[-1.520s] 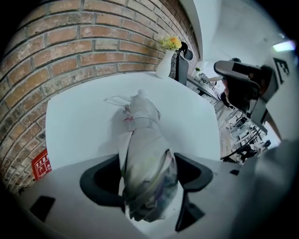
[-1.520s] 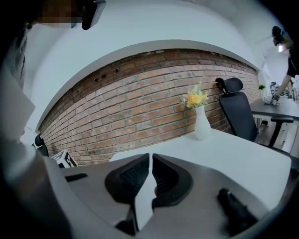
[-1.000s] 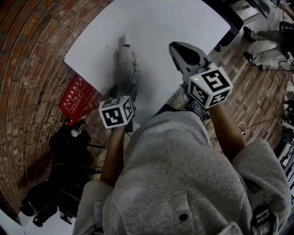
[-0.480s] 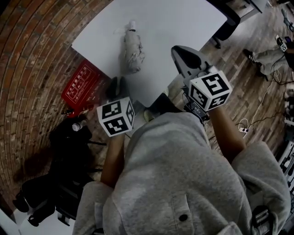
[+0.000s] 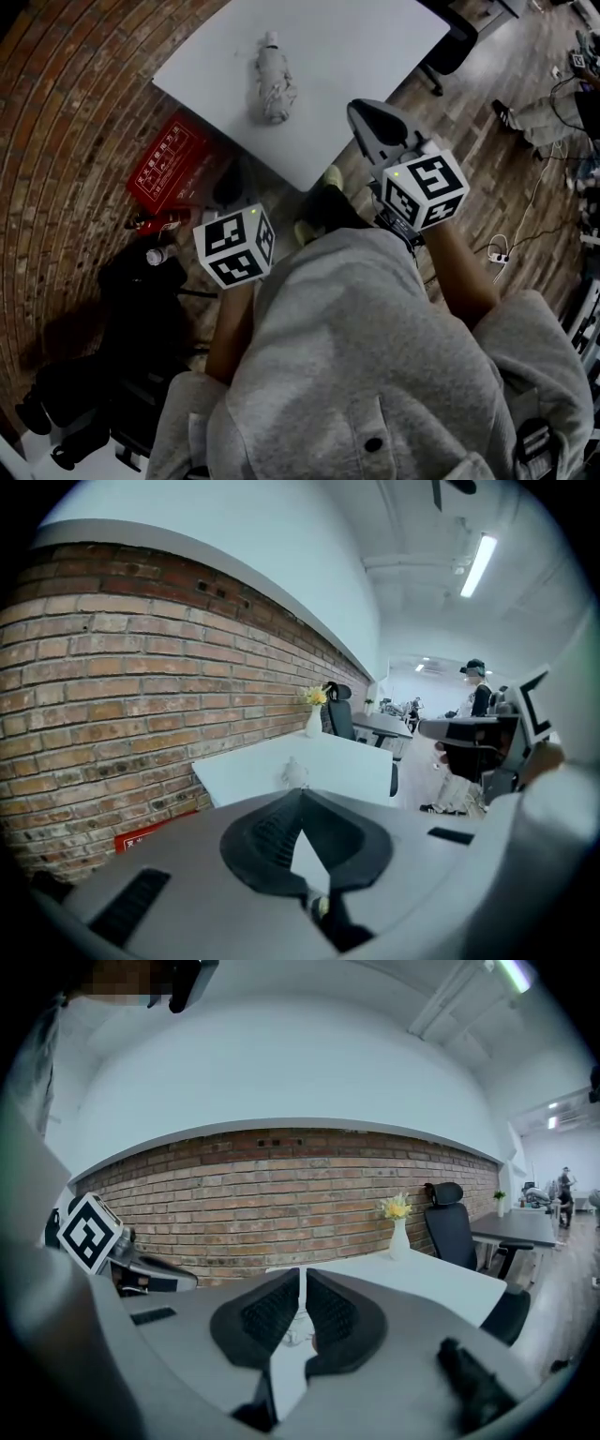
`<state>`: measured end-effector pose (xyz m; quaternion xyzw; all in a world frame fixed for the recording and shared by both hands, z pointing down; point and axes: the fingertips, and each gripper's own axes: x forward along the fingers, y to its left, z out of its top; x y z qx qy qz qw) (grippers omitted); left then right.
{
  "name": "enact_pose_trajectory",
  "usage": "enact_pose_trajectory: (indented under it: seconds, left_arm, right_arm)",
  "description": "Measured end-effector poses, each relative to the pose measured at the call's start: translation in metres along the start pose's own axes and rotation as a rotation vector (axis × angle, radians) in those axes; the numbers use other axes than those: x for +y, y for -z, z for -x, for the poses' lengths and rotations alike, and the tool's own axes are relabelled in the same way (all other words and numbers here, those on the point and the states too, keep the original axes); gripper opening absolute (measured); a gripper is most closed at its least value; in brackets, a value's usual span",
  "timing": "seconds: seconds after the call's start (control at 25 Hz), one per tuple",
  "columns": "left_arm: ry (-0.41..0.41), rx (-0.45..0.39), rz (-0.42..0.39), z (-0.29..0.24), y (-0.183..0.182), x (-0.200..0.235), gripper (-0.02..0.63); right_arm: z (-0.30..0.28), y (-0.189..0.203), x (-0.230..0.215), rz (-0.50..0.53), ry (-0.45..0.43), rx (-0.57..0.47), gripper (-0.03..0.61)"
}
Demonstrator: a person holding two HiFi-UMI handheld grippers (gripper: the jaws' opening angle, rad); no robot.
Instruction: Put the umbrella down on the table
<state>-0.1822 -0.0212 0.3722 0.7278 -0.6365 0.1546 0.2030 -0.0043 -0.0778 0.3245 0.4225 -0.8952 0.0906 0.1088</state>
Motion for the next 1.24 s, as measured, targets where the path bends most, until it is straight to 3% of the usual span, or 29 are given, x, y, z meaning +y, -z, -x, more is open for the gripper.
enact_pose_trajectory:
  seconds: [0.6,1.24]
  left_arm:
    - [0.049,-0.027,-0.002,0.034,0.009,-0.008,0.015]
    - [0.068,0.006,-0.012,0.018,0.007,-0.024,0.015]
  right_arm:
    - [0.032,-0.001,0.029,0.050,0.046,-0.023,0.037]
    - [0.038,-0.003,0.002,0.042,0.070,-0.029,0.037]
